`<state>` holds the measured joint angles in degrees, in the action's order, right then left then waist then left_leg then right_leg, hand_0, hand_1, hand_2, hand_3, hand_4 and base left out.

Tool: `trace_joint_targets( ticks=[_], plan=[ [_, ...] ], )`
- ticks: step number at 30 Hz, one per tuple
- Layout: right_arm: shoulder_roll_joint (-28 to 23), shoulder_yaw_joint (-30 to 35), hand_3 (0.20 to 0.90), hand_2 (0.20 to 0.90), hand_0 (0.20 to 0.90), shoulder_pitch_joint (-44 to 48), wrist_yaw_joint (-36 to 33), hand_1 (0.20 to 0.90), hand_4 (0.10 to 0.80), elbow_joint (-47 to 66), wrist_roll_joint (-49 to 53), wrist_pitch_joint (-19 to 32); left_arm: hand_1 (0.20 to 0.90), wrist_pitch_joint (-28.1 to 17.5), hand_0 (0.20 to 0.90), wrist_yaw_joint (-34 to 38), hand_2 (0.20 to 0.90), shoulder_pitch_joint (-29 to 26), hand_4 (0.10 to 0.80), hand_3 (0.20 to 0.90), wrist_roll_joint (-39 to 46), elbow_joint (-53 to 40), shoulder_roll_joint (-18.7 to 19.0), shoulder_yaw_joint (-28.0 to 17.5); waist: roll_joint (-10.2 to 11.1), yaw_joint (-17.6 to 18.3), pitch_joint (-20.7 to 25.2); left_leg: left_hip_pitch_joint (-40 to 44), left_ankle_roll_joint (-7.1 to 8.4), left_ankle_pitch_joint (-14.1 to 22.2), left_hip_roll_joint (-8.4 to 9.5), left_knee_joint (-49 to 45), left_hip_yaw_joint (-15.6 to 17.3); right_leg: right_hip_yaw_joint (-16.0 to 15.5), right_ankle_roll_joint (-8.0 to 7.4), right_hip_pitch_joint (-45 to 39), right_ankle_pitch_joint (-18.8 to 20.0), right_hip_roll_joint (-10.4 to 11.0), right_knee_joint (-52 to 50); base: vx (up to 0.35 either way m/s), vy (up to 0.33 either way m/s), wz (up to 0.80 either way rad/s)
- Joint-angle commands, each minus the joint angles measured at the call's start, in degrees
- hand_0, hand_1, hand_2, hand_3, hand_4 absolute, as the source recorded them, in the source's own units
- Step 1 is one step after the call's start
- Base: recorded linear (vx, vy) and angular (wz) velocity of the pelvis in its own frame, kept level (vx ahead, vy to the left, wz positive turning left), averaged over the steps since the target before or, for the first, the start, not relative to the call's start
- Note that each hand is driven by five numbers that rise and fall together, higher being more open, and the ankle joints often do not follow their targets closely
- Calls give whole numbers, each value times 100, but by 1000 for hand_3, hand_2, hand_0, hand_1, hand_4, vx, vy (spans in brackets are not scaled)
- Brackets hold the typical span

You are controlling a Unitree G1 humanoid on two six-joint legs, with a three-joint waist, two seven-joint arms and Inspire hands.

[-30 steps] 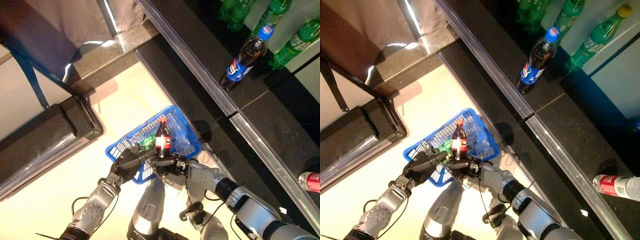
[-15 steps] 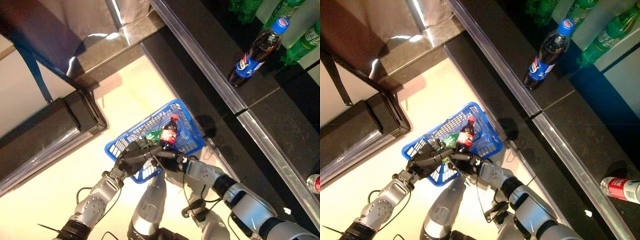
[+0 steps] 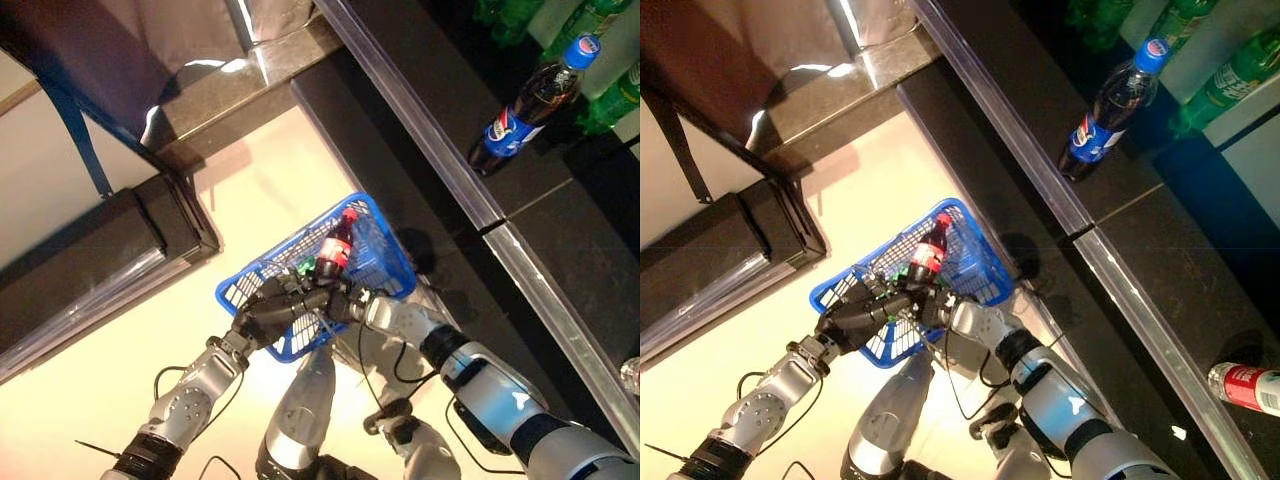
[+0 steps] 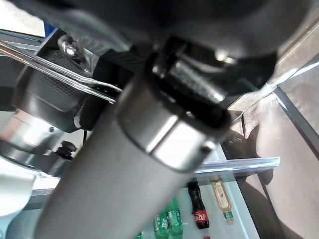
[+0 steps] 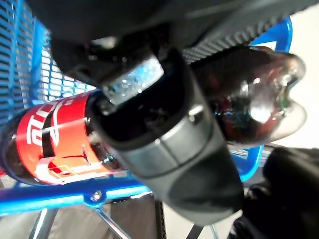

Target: Pick up the drink and place into the basket.

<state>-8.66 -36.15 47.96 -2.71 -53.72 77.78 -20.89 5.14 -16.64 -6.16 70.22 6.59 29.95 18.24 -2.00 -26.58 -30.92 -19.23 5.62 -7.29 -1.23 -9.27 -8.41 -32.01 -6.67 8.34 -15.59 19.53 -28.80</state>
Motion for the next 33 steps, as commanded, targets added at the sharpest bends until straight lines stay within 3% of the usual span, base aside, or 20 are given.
trace_joint_targets(
  ticks=[1, 3, 4, 5, 16, 21, 33],
  plan=[
    [784, 284, 282, 371, 371, 996, 252, 371, 182, 43, 365, -1, 300, -404, 300, -1479, 300, -751, 100, 200, 317, -2482, -537, 356, -272, -14, 112, -12, -250, 447, 147, -458, 177, 148, 23, 186, 1111, 131, 298, 4, 15, 5],
    [769, 363, 483, 542, 542, 1084, 339, 542, 383, -226, 109, -54, 300, -384, 300, -1460, 300, -800, 100, 200, 323, -2460, -550, 366, -270, -31, 112, -44, -256, 450, 149, -462, 177, 146, 23, 229, 1110, 140, 272, 0, 0, 0],
    [766, 370, 527, 580, 580, 1102, 358, 580, 427, -270, 68, -59, 300, -383, 300, -1459, 300, -808, 100, 200, 325, -2453, -554, 367, -270, -33, 112, -49, -258, 450, 150, -463, 177, 146, 23, 237, 1110, 141, 266, 0, 0, 0],
    [759, 367, 900, 900, 900, 1145, 377, 900, 800, -392, -106, -72, 300, -384, 300, -1437, 300, -837, 100, 200, 332, -2438, -563, 374, -270, -41, 112, -67, -262, 452, 151, -474, 178, 147, 19, 268, 1111, 149, 236, 0, 0, 0],
    [766, 591, 900, 900, 900, 1327, 535, 900, 800, -1149, -371, 17, 300, -334, 300, -1203, 300, -987, 100, 200, 294, -2455, -604, 362, -195, -76, 112, -225, -281, 494, 108, -535, 181, 168, -32, 441, 1168, 178, 159, 9, 0, 0],
    [752, 507, 900, 900, 900, 1296, 661, 900, 800, -1067, -360, 119, 300, -464, 300, -1130, 300, -945, 100, 200, 281, -2471, -618, 316, -150, -24, 112, -337, -276, 478, 31, -542, 289, 210, -46, 550, 1168, 120, 188, -6, 2, -1],
    [547, 720, 900, 900, 900, 1219, 970, 900, 800, -880, -86, 481, 300, -330, 300, -1198, 300, -880, 100, 200, 361, -2415, -605, 216, -123, -3, 112, -272, -277, 527, 28, -561, 293, 179, -44, 536, 1136, 141, 113, 9, -5, 0]
  ],
)
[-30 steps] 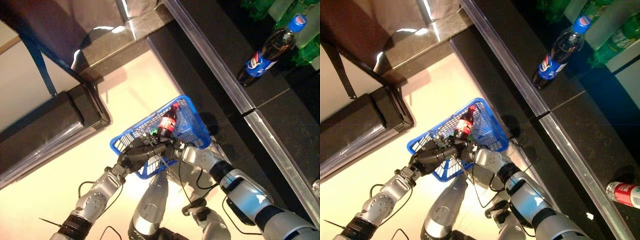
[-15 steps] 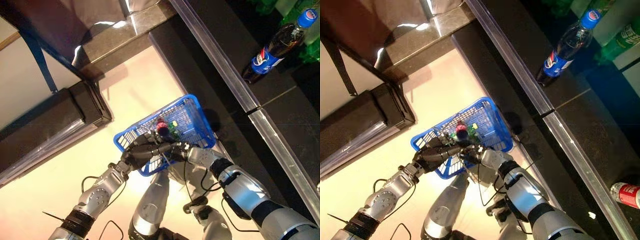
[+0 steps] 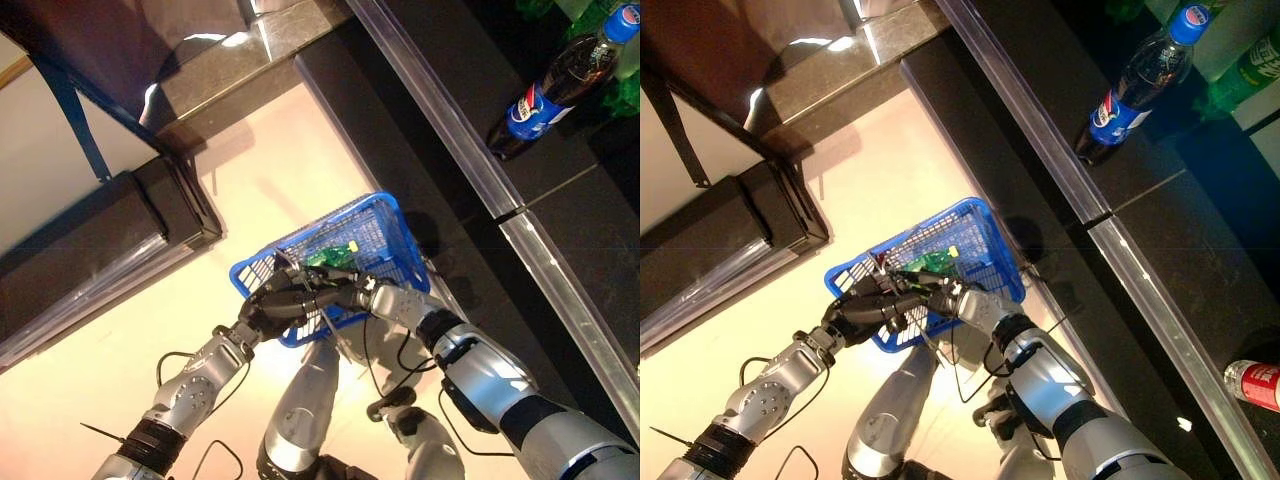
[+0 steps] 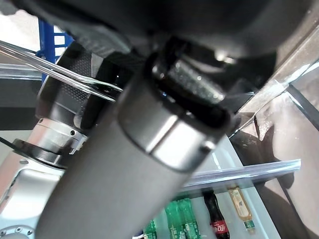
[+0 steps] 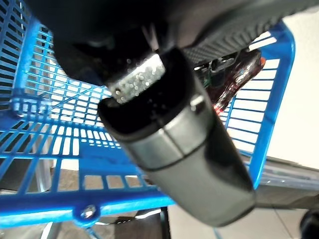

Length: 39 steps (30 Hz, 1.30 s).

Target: Pick up the drink and place into the basket.

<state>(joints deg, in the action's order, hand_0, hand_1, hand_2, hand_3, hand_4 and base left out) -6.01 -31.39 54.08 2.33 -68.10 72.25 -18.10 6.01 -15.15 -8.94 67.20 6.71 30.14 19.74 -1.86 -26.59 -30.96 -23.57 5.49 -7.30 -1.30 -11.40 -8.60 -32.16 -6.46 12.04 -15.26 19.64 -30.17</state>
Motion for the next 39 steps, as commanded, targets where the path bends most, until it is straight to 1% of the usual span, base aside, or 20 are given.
trace_joint_targets(
  ticks=[1, 7, 14, 16, 17, 20, 22, 24, 25, 31, 33, 37, 39],
  plan=[
    [248, 257, 900, 900, 900, 589, 492, 900, 800, 614, 518, 251, 300, -421, 300, -1361, 300, -585, 100, 200, 672, -2418, -609, 63, -133, 4, 116, 171, -263, 532, 29, -347, 315, 189, -65, 157, 1102, 132, 252, 0, 0, 0],
    [90, 293, 900, 900, 900, 348, 498, 900, 800, 1073, 708, 502, 300, -484, 300, -1427, 300, -452, 100, 200, 678, -2410, -545, 13, -118, 63, 116, 168, -260, 543, 11, -349, 339, 205, -72, 199, 1095, 134, 218, 0, 0, 0],
    [-372, 380, 900, 900, 900, -224, 468, 900, 800, 1898, 550, 866, 300, -650, 300, -1514, 300, -131, 100, 200, 717, -2381, -497, -122, -69, 240, 116, 216, -245, 544, -69, -296, 430, 268, -75, 257, 1076, 100, 207, -1, -3, -1],
    [-528, 409, 900, 900, 900, -498, 435, 900, 800, 2233, 548, 1038, 300, -682, 300, -1524, 300, -3, 100, 200, 743, -2361, -510, -196, -34, 311, 116, 253, -237, 545, -90, -263, 463, 300, -70, 247, 1082, 69, 245, -9, -27, -11],
    [-585, 437, 900, 900, 900, -625, 423, 900, 800, 2384, 538, 1151, 300, -722, 300, -1509, 300, 56, 100, 200, 759, -2325, -523, -220, -14, 351, 116, 273, -232, 550, -108, -252, 480, 314, -67, 243, 1083, 55, 259, -10, -29, -11],
    [-693, 482, 900, 900, 900, -970, 326, 900, 800, 2804, 444, 1263, 300, -874, 300, -1452, 300, 204, 100, 200, 768, -2179, -576, -288, 40, 447, 116, 340, -227, 564, -143, -229, 524, 358, -59, 223, 1090, 30, 284, -8, -31, -8],
    [-809, 489, 900, 900, 900, -1364, 259, 900, 800, 3184, 238, 1367, 300, -1081, 300, -1346, 300, 344, 100, 200, 771, -2033, -629, -395, 100, 548, 116, 404, -221, 579, -173, -222, 569, 413, -52, 191, 1088, -3, 315, -6, -34, -11],
    [-881, 513, 900, 900, 900, -1687, 209, 900, 800, 3472, 52, 1395, 300, -1161, 300, -1308, 300, 474, 100, 200, 850, -1958, -705, -519, 142, 625, 116, 480, -220, 590, -205, -202, 614, 456, -45, 149, 1074, -32, 347, -38, -19, -14],
    [-925, 549, 900, 900, 900, -1889, 229, 900, 800, 3641, -64, 1401, 300, -1235, 300, -1304, 300, 527, 100, 200, 905, -1895, -734, -612, 149, 668, 116, 448, -259, 445, -232, -152, 656, 402, 34, 164, 1219, -62, 452, -78, -16, -17],
    [-972, 603, 900, 900, 900, -2701, 340, 900, 800, 4188, -379, 1410, 300, -1725, 300, -1061, 300, 712, 100, 200, 825, -1433, -873, -947, 285, 872, 116, 830, -227, 470, -313, -47, 756, 522, 28, -164, 1204, -171, 651, -9, -61, -12],
    [-966, 609, 900, 900, 900, -2865, 372, 900, 800, 4316, -441, 1410, 300, -1824, 300, -1021, 300, 746, 100, 200, 867, -1332, -899, -1023, 304, 915, 116, 928, -220, 475, -331, -21, 778, 546, 30, -249, 1197, -185, 687, 2, -48, -21],
    [-987, 604, 900, 900, 900, -3708, 975, 900, 800, 4830, -933, 1269, 300, -2129, 300, -754, 300, 988, 100, 200, 782, -773, -1085, -1400, 407, 1108, 365, 1263, -172, 485, -431, 102, 881, 677, 11, -508, 1144, -290, 860, 33, -43, -13],
    [-1033, 570, 900, 900, 900, -3962, 1254, 900, 800, 4958, -1080, 1234, 300, -2258, 300, -615, 300, 1068, 100, 200, 725, -483, -1166, -1574, 435, 1185, 491, 1390, -143, 470, -476, 173, 941, 733, 2, -610, 1124, -335, 950, 41, -26, -17]
  ],
)
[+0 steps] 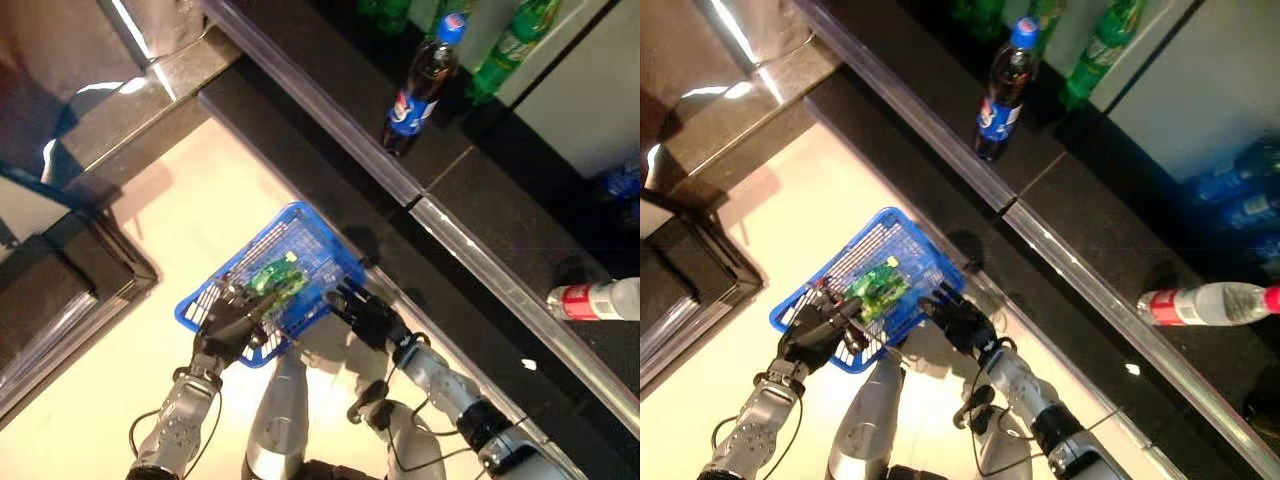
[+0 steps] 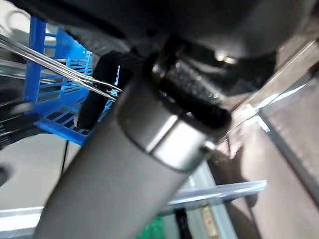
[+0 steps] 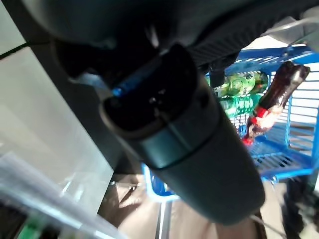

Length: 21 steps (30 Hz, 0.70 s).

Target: Pick up the drink and place into the basket.

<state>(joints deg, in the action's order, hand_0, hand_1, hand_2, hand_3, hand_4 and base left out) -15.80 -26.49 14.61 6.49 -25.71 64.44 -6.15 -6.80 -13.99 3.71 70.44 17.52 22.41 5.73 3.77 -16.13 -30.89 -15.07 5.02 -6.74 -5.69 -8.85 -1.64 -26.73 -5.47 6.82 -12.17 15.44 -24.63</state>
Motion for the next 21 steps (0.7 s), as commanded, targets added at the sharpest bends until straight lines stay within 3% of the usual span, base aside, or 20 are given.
trace_joint_targets(
  ticks=[1, 4, 9, 17, 21],
  plan=[
    [-93, 64, 900, 900, 900, -155, 1017, 900, 800, 777, -369, 21, 300, -1011, 300, -688, 300, -149, 100, 200, 437, -1375, -433, -263, -117, 182, 562, 612, -80, 402, -62, -41, 286, 225, -104, -147, 810, 59, 458, 26, -20, -24],
    [-119, 72, 900, 900, 900, -511, 1428, 900, 800, 811, -455, -6, 300, -1214, 300, -487, 300, -74, 100, 200, 343, -711, -546, -549, -69, 322, 782, 823, -35, 376, -132, 81, 407, 332, -124, -316, 815, -17, 644, 35, -27, -23],
    [18, 354, 900, 900, 900, -1260, 1523, 900, 800, 315, -1138, -141, 300, -1346, 300, -148, 300, 136, 100, 200, 361, 631, -822, -1005, -36, 652, 1304, 1193, 38, 341, -278, 330, 703, 607, -193, -582, 929, -127, 1094, 46, 0, -28],
    [189, 1056, 900, 900, 900, -1457, 1221, 900, 800, -2431, -2598, 36, 300, -1226, 300, 225, 300, 174, 100, 200, 140, 2262, -995, -1228, -171, 950, 2018, 1611, 132, 263, -425, 802, 1054, 809, -295, -948, 1277, -113, 1900, 33, 4, -29],
    [219, 1348, 900, 900, 900, -1410, 1156, 900, 800, -3491, -3034, 153, 300, -1020, 300, 239, 300, 155, 100, 200, 427, 2875, -1086, -1392, -225, 1004, 2203, 1741, 158, 280, -441, 932, 1117, 822, -336, -1054, 1371, -102, 2118, 5, -4, -18]
  ],
)
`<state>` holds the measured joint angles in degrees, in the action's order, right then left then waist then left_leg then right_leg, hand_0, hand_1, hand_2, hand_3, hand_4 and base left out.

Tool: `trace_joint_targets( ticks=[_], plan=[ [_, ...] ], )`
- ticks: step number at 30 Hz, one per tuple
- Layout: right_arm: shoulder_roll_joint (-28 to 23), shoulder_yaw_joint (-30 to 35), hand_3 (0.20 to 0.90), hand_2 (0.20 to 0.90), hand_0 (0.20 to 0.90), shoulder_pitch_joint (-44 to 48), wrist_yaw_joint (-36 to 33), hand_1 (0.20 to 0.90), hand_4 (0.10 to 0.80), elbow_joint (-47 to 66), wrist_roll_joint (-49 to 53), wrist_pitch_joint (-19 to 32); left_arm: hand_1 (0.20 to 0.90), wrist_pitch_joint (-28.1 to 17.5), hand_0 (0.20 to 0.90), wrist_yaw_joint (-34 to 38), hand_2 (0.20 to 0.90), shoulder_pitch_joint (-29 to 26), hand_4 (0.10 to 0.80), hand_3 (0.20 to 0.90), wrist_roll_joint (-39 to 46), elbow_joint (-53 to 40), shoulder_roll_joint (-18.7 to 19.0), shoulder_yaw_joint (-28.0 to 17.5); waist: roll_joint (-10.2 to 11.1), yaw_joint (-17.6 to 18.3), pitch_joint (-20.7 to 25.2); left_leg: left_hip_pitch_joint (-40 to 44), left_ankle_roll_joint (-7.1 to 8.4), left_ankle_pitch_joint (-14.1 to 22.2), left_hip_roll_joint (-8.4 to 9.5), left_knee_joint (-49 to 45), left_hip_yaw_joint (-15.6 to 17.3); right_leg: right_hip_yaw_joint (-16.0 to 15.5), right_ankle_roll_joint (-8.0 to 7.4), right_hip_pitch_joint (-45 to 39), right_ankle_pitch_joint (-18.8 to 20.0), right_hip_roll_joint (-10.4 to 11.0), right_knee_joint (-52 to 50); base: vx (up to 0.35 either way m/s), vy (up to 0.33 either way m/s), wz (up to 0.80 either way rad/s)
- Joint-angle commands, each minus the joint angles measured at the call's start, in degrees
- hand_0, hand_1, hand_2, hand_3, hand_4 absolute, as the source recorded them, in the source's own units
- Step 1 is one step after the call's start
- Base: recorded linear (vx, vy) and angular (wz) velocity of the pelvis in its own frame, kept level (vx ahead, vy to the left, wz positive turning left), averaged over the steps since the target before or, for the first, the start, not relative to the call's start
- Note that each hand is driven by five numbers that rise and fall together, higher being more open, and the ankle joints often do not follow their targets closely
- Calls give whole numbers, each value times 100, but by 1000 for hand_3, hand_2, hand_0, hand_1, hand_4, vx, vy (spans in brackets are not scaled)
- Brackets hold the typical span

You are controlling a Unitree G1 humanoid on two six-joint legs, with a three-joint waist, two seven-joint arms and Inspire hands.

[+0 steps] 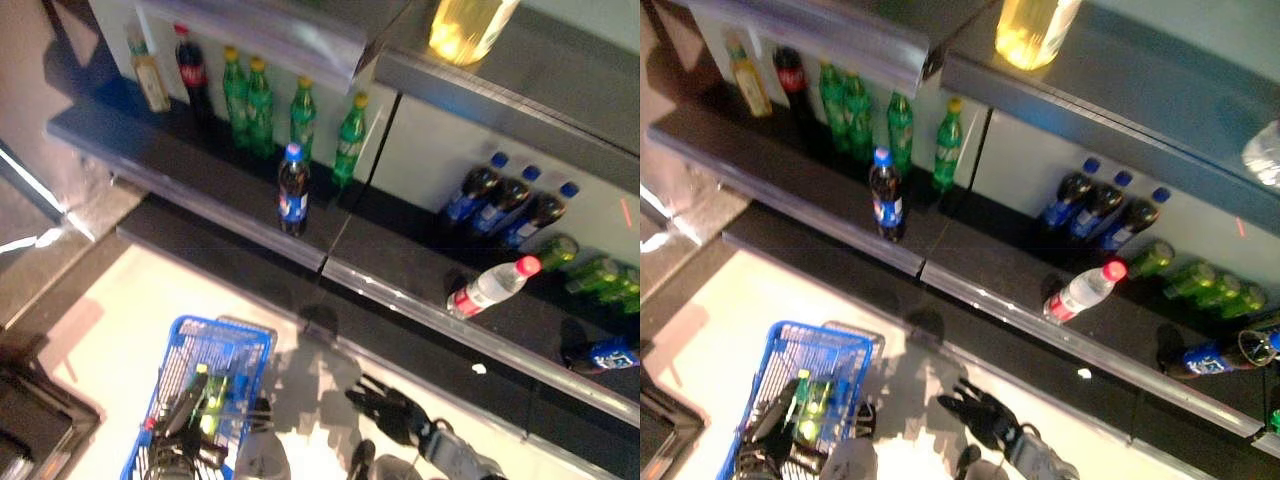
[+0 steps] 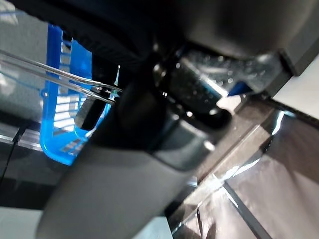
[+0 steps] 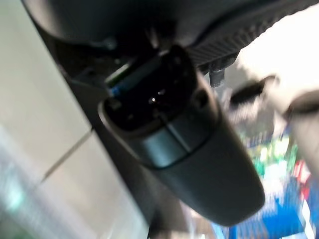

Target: Pick up the drink and place into the basket.

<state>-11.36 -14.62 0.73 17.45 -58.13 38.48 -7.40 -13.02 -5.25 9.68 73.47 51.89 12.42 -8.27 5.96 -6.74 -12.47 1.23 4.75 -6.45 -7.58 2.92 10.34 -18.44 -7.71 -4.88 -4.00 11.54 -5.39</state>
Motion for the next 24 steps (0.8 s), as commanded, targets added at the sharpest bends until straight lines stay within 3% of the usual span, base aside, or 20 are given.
trace_joint_targets(
  ticks=[1, 5, 11, 15, 24],
  plan=[
    [-202, 254, 900, 900, 900, -1, -92, 900, 800, -573, -702, 323, 300, -318, 300, -607, 300, -454, 100, 200, 246, -311, -132, -86, -459, 82, 428, 167, 196, 252, -266, -178, -62, -12, -133, 73, 586, 296, 270, 11, -8, -14],
    [-130, 601, 900, 900, 900, 49, -842, 900, 800, -1475, -1781, 276, 300, -199, 300, -372, 300, -564, 100, 200, 651, 604, -277, -532, -509, 157, 622, 339, 263, 187, -342, 102, 23, -56, -199, -64, 687, 304, 525, 12, -12, -6],
    [-27, 1148, 900, 900, 900, -146, -1513, 900, 800, -2067, -1911, 109, 300, -150, 300, 43, 300, -701, 100, 200, 437, 1561, -374, -738, -578, 318, 838, 343, 320, 184, -389, 208, 77, -118, -274, -152, 824, 310, 801, 4, -12, -10],
    [-21, 1376, 900, 900, 900, -239, -1571, 900, 800, -2225, -2085, 249, 300, -35, 300, 0, 300, -689, 100, 200, 452, 1884, -405, -790, -589, 401, 891, 403, 316, 199, -411, 202, 188, -63, -273, -141, 812, 319, 766, 27, 2, -5],
    [59, 1017, 900, 900, 900, -206, -1655, 900, 800, -2135, -2427, 330, 300, 8, 300, 45, 300, -782, 100, 200, 406, 1869, -440, -601, -561, 364, 918, 379, 280, 255, -383, 199, 141, -17, -271, -124, 822, 307, 806, 6, -6, -6]
  ],
)
